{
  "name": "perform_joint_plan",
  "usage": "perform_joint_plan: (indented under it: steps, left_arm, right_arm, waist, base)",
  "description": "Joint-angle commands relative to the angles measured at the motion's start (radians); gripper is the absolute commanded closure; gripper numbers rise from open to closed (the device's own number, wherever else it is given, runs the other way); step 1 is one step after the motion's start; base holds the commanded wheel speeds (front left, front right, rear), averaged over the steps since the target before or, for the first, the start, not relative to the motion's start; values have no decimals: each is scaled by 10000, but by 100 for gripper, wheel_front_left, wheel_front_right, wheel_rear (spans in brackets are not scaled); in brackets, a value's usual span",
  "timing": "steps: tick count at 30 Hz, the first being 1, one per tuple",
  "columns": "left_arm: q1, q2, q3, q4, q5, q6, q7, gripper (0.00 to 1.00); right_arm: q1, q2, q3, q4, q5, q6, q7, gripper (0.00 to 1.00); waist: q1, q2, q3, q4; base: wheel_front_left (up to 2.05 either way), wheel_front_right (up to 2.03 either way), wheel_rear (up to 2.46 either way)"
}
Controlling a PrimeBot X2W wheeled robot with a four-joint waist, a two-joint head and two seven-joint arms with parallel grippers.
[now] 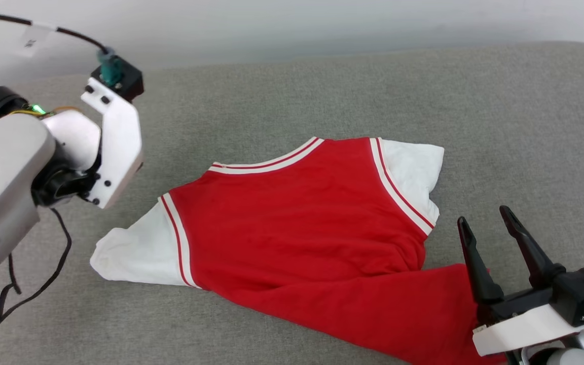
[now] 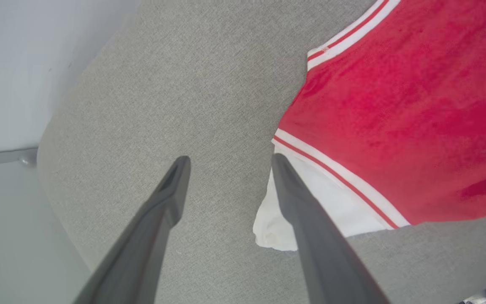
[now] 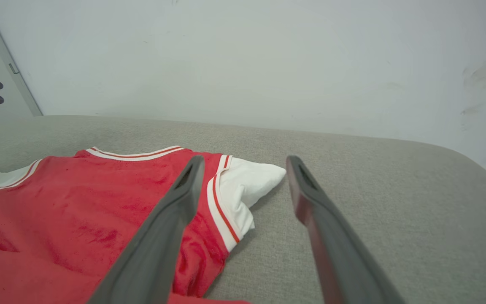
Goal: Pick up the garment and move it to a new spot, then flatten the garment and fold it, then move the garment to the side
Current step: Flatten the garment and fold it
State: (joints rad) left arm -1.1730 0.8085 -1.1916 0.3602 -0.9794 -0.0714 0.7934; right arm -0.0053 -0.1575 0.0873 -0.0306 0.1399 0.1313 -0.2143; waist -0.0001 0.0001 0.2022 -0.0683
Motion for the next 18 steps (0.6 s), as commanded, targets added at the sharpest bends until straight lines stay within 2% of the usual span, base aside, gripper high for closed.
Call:
perform_joint_plan:
  steps: [1,9,18]
  left_arm:
    - [-328,-207,-94,35,96,-86,262,0]
    - [-790,-1021,-501,298,162,-380,1553,0]
    - [-423,-1434,-772,613,267,-552,2182,0]
  right_arm:
    - [-254,-21,32,-79,-2,-11,-30,0]
    - [-672,84,141,-69,-64,-11,-140,0]
    - [-1106,177,291,95,-79,-11,-303,0]
  waist:
    - [1,-1,238,-171]
    - [1,-1,978,-643]
    - [1,-1,1721,-1154]
  base:
    - [0,0,0]
    - [0,0,0]
    - [0,0,0]
